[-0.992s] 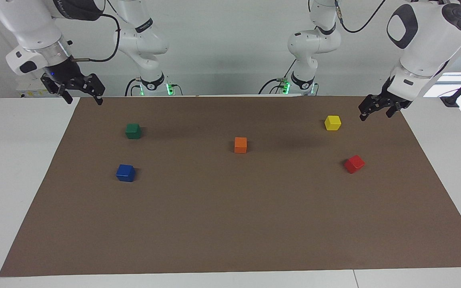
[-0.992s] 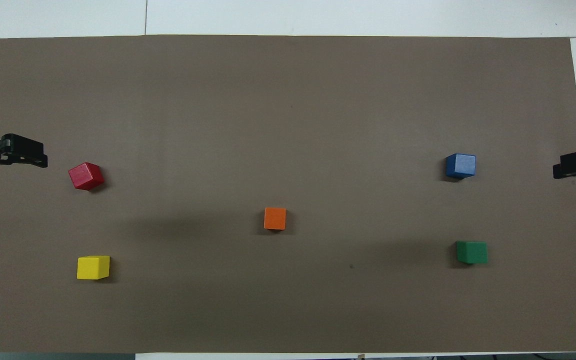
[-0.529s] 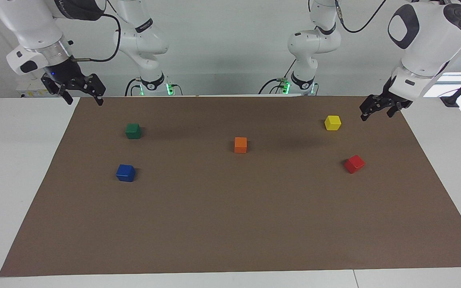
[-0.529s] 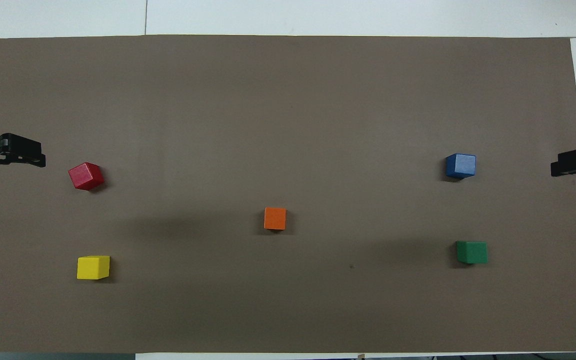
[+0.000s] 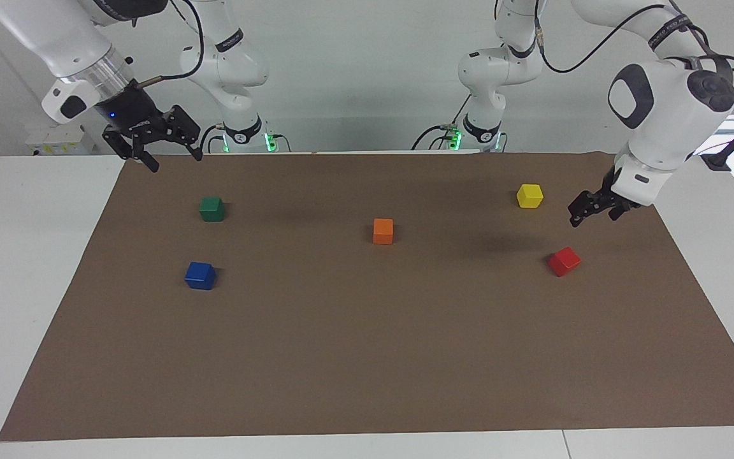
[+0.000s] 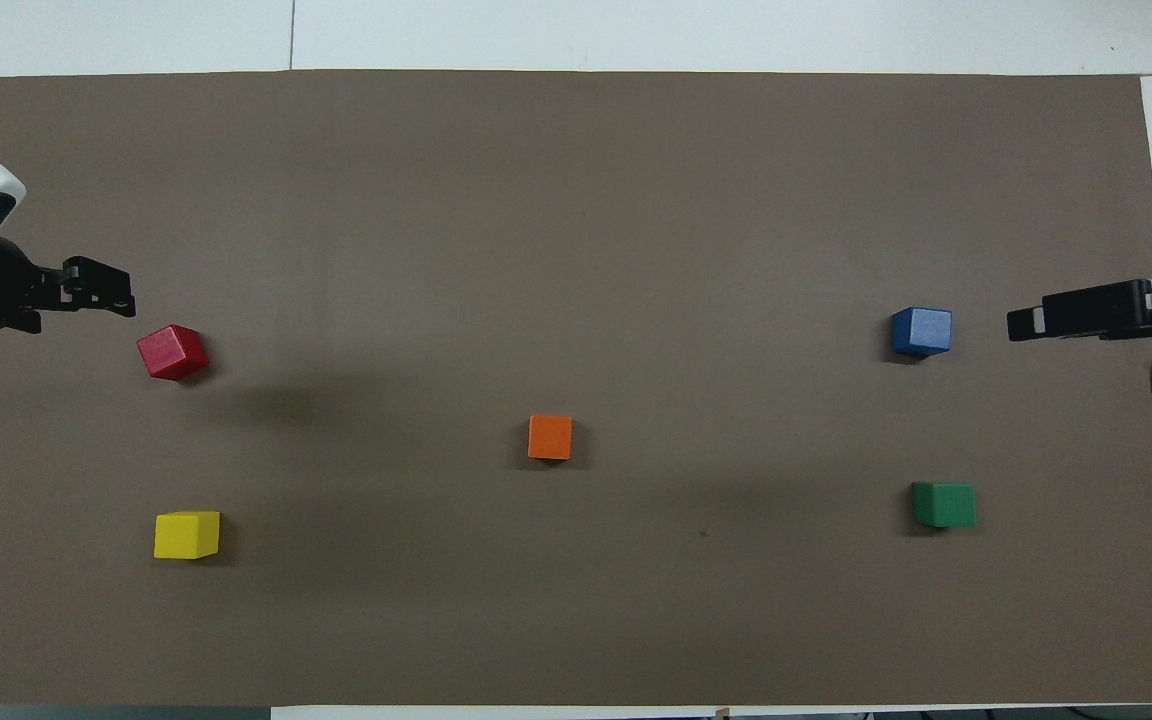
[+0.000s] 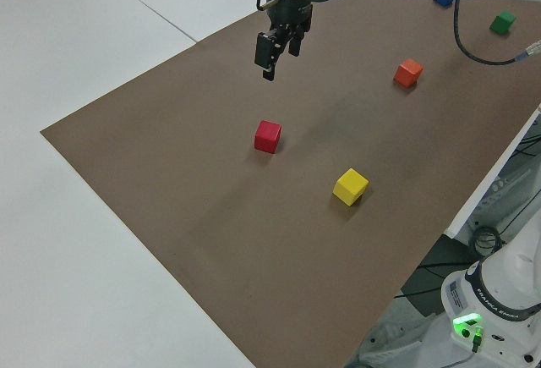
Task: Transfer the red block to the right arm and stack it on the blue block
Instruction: 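Grasp the red block with the left gripper while the right gripper advances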
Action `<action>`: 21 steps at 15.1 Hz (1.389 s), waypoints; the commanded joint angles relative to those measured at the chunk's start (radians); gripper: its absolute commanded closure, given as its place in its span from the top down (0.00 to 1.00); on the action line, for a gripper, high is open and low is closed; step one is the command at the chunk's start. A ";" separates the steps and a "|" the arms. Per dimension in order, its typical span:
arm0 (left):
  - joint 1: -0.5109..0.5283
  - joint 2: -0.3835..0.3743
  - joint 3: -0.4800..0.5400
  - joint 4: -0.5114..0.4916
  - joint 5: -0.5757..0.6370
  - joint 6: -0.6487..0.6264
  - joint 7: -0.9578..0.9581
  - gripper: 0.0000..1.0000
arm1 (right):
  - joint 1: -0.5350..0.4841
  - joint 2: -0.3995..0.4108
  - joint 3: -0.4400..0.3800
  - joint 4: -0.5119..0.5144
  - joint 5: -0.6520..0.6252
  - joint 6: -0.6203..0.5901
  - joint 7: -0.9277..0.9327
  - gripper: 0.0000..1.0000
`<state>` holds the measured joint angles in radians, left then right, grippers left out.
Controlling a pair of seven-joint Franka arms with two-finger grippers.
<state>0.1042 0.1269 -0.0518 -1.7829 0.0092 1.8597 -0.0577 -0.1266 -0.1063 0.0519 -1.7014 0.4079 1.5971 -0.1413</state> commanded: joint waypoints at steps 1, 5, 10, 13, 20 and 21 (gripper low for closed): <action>0.032 0.029 -0.002 -0.082 -0.005 0.128 -0.013 1.00 | -0.033 -0.009 0.000 -0.062 0.211 0.011 -0.112 1.00; 0.034 0.031 -0.002 -0.200 -0.005 0.271 -0.138 1.00 | -0.051 -0.006 -0.001 -0.155 0.535 -0.043 -0.164 1.00; 0.032 0.066 -0.002 -0.245 -0.005 0.376 -0.162 1.00 | -0.094 0.123 -0.001 -0.202 0.886 -0.221 -0.317 1.00; 0.025 0.100 -0.002 -0.268 -0.005 0.426 -0.162 1.00 | -0.084 0.174 -0.001 -0.239 1.050 -0.305 -0.388 1.00; 0.025 0.109 -0.003 -0.311 -0.003 0.446 -0.156 1.00 | -0.015 0.421 0.005 -0.273 1.361 -0.529 -0.561 1.00; 0.025 0.108 -0.003 -0.320 -0.003 0.456 -0.155 1.00 | 0.016 0.430 0.003 -0.277 1.390 -0.534 -0.586 1.00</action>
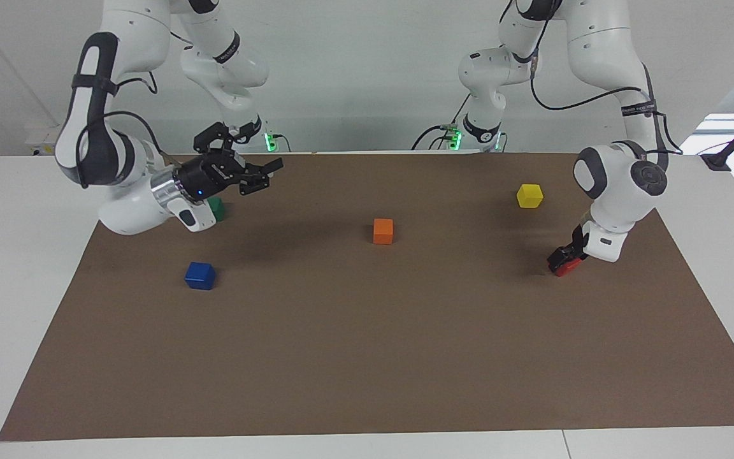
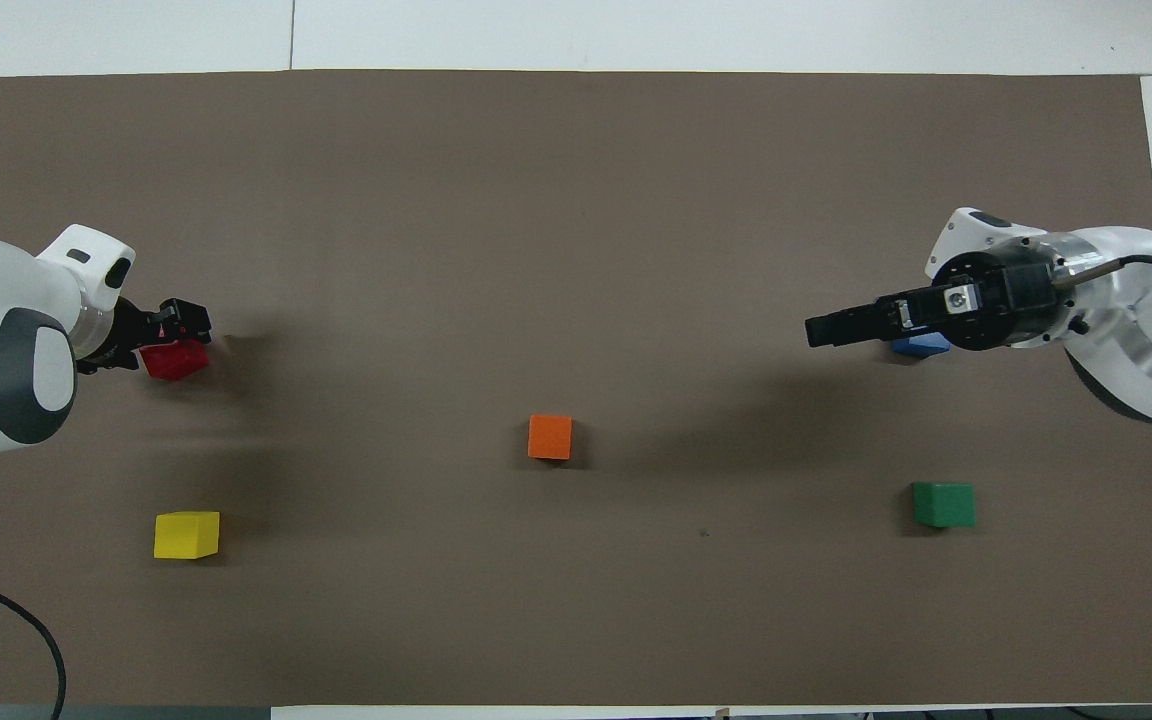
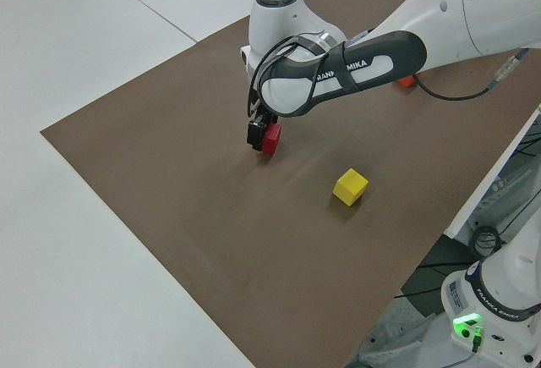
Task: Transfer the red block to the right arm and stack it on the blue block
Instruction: 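Grasp the red block with the left gripper while the right gripper advances, then carry the red block toward the right gripper while it reaches to meet it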
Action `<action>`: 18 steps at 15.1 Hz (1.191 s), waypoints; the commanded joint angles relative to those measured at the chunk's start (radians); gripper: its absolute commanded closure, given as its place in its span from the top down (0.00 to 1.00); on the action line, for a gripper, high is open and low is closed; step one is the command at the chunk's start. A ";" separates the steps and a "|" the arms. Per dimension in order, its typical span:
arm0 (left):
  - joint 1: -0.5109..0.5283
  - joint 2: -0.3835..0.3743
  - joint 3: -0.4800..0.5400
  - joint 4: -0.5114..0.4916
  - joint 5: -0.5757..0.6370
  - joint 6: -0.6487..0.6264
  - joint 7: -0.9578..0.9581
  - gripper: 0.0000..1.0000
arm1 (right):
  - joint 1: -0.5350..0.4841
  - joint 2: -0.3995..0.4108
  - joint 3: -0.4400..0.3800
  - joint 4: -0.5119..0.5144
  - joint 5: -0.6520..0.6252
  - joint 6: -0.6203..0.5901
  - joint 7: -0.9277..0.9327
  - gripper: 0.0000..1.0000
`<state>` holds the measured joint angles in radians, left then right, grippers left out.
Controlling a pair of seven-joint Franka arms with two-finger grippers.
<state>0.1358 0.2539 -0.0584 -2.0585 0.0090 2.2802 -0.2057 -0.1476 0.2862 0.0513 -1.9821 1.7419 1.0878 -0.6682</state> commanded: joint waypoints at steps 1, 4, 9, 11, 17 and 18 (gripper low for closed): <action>-0.011 -0.021 0.003 -0.055 -0.004 0.047 -0.012 0.90 | 0.058 0.054 0.004 0.000 0.082 -0.029 -0.079 1.00; -0.005 -0.022 0.003 -0.054 -0.004 0.019 -0.017 0.00 | 0.109 0.099 0.004 0.000 0.125 -0.020 -0.129 1.00; -0.019 -0.039 -0.009 0.068 -0.081 -0.203 -0.237 0.00 | 0.178 0.134 0.004 -0.026 0.205 -0.025 -0.152 1.00; -0.070 -0.063 -0.008 0.135 -0.155 -0.338 -0.462 0.00 | 0.190 0.157 0.004 -0.020 0.209 -0.020 -0.177 1.00; -0.090 -0.185 -0.034 0.152 -0.655 -0.471 -0.702 0.00 | 0.244 0.211 0.004 -0.004 0.228 -0.016 -0.249 1.00; -0.091 -0.197 -0.031 0.150 -0.743 -0.499 -0.728 0.00 | 0.247 0.215 0.004 -0.004 0.228 -0.013 -0.251 1.00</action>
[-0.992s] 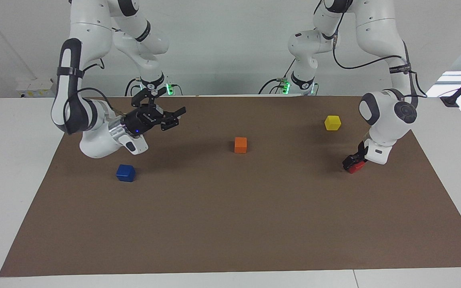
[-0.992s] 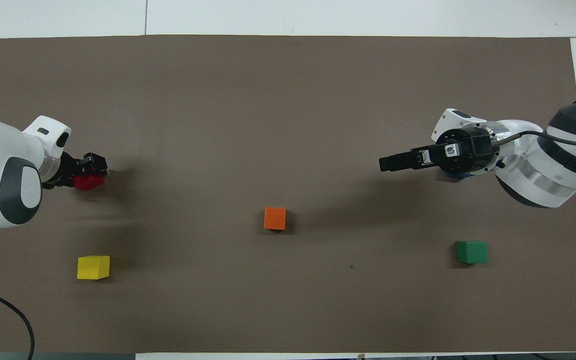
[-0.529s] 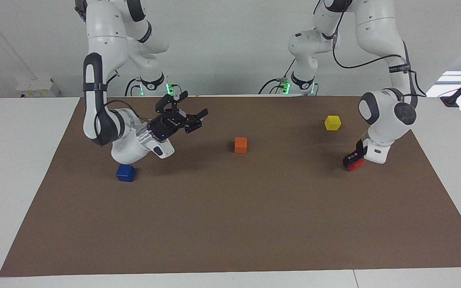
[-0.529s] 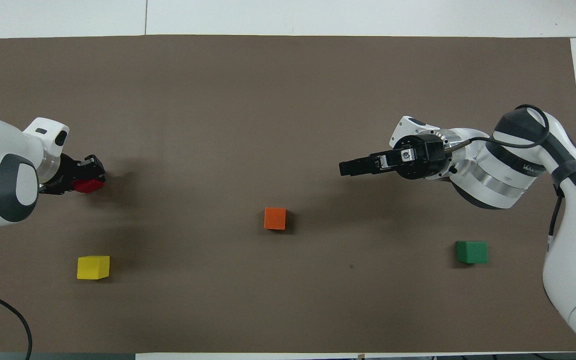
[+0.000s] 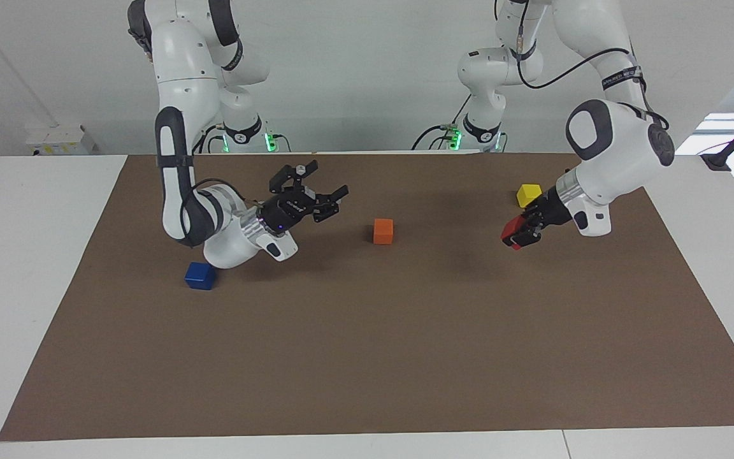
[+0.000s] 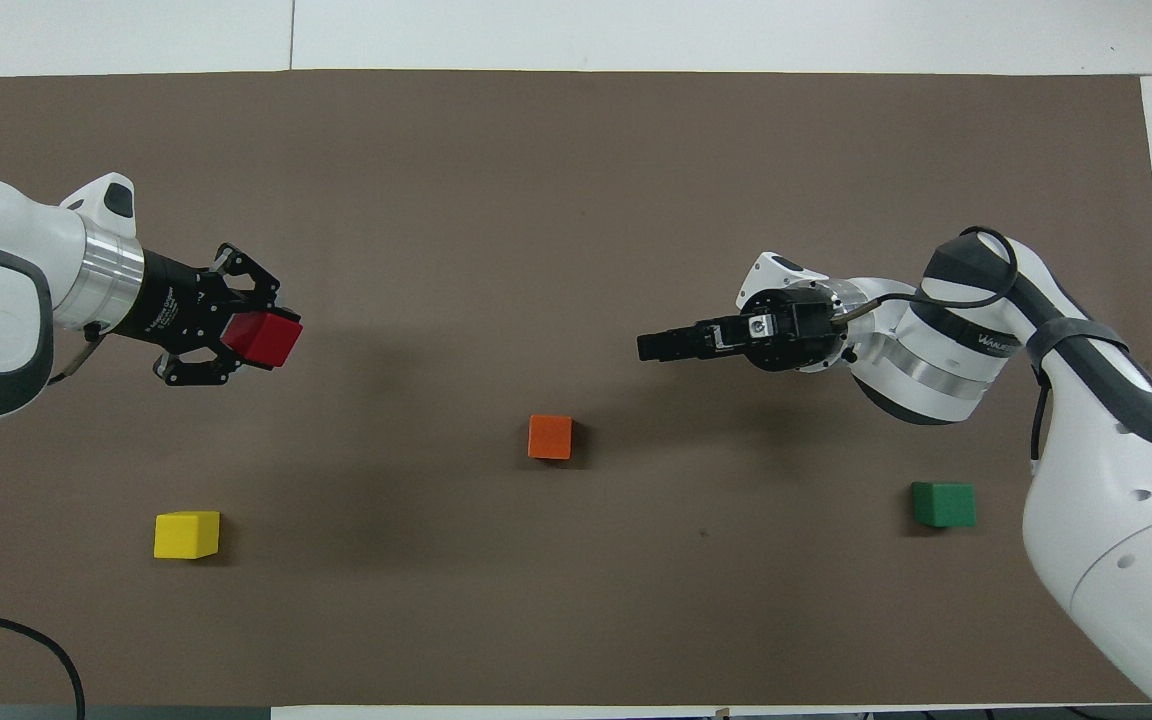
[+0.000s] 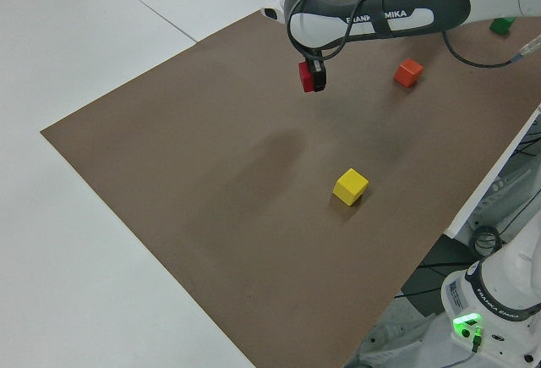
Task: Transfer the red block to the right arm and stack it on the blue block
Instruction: 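Carry the red block toward the right gripper while it reaches to meet it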
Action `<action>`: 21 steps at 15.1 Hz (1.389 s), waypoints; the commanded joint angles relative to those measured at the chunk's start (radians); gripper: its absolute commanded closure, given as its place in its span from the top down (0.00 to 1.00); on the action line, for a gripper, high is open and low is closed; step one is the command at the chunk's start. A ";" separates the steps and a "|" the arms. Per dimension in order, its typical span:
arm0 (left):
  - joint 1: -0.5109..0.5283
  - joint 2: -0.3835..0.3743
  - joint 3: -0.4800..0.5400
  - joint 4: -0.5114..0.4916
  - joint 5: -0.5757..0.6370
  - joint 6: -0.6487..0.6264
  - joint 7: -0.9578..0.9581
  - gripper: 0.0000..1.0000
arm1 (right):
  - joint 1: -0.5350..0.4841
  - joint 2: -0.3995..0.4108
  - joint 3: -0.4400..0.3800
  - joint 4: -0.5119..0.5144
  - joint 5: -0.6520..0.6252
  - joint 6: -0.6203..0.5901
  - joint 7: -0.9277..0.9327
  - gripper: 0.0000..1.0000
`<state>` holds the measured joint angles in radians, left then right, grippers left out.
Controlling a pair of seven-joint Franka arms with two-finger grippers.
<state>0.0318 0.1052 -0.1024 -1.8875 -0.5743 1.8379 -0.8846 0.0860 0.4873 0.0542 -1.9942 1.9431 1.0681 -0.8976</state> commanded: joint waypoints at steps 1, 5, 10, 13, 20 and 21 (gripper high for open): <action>0.005 -0.061 0.009 -0.024 -0.221 -0.063 -0.104 0.00 | 0.026 0.016 0.001 0.006 0.028 0.021 -0.021 1.00; -0.023 -0.097 -0.020 -0.080 -0.491 -0.052 -0.385 0.00 | 0.046 0.017 0.001 -0.006 0.030 0.046 -0.017 1.00; -0.157 -0.174 -0.025 -0.122 -0.630 0.070 -0.558 0.00 | 0.080 0.011 0.003 -0.043 0.086 0.075 -0.011 1.00; -0.294 -0.194 -0.025 -0.122 -0.634 0.260 -0.731 0.00 | 0.087 0.010 0.003 -0.047 0.094 0.079 0.005 1.00; -0.460 -0.211 -0.023 -0.200 -0.636 0.492 -0.758 0.00 | 0.087 0.010 0.001 -0.051 0.094 0.082 0.008 1.00; -0.466 -0.210 -0.025 -0.202 -0.636 0.515 -0.758 0.00 | 0.087 0.010 0.001 -0.051 0.094 0.082 0.008 1.00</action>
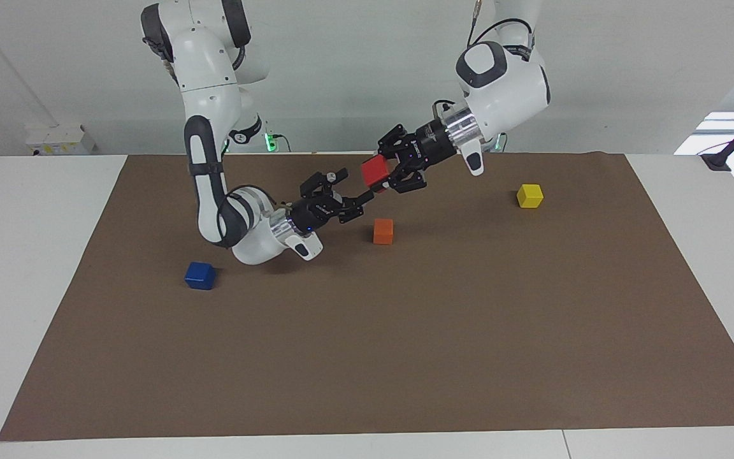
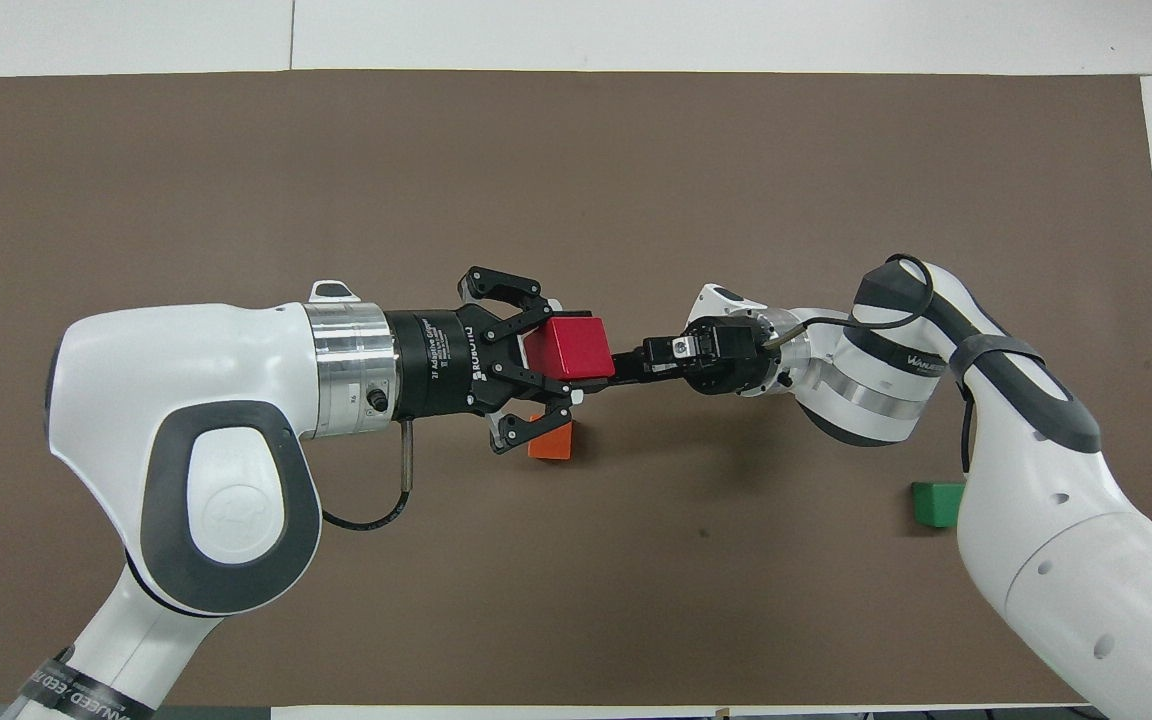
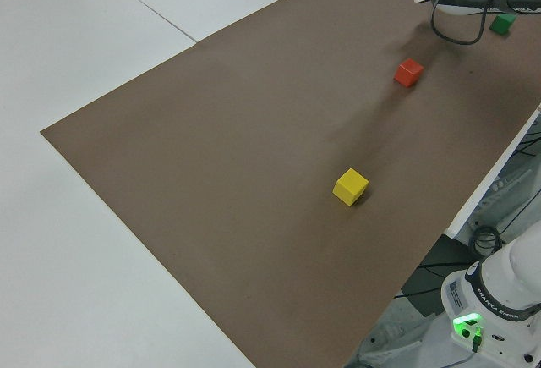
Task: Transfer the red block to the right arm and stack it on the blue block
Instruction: 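Grasp the red block with the right gripper and open the left gripper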
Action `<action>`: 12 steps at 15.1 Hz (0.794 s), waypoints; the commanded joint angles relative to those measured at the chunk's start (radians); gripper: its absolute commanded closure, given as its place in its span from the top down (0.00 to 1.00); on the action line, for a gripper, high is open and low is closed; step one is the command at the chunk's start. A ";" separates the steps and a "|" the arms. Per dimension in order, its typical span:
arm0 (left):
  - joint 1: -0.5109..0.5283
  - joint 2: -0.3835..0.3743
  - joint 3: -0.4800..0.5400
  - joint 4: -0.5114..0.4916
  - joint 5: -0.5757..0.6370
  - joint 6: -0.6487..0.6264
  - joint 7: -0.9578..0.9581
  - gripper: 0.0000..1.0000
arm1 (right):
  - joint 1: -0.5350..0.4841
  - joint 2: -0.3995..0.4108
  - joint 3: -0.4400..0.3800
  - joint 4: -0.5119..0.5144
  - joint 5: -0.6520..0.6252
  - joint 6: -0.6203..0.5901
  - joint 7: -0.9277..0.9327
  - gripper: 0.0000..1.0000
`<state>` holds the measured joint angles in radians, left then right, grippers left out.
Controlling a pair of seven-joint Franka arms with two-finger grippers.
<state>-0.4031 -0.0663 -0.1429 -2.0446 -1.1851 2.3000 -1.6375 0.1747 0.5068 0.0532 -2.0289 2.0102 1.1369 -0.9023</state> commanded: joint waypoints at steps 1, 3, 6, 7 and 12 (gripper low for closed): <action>-0.042 -0.033 0.016 -0.045 -0.027 0.077 -0.005 0.00 | -0.001 -0.010 0.002 -0.016 0.027 0.014 0.013 1.00; -0.075 -0.027 0.016 -0.046 -0.050 0.128 -0.005 0.00 | -0.003 -0.010 0.002 -0.014 0.027 0.014 0.013 1.00; -0.112 -0.024 0.016 -0.055 -0.059 0.193 -0.007 0.00 | -0.004 -0.010 0.002 -0.014 0.027 0.017 0.011 1.00; -0.115 -0.023 0.017 -0.058 -0.073 0.197 -0.005 0.00 | -0.006 -0.010 0.000 -0.013 0.027 0.017 0.011 1.00; -0.143 -0.020 0.016 -0.077 -0.083 0.257 -0.005 0.00 | -0.003 -0.008 0.002 -0.008 0.027 0.030 0.008 1.00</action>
<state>-0.5083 -0.0666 -0.1414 -2.0930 -1.2376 2.5010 -1.6394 0.1731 0.5068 0.0514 -2.0291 2.0110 1.1459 -0.9023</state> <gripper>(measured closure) 0.449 0.000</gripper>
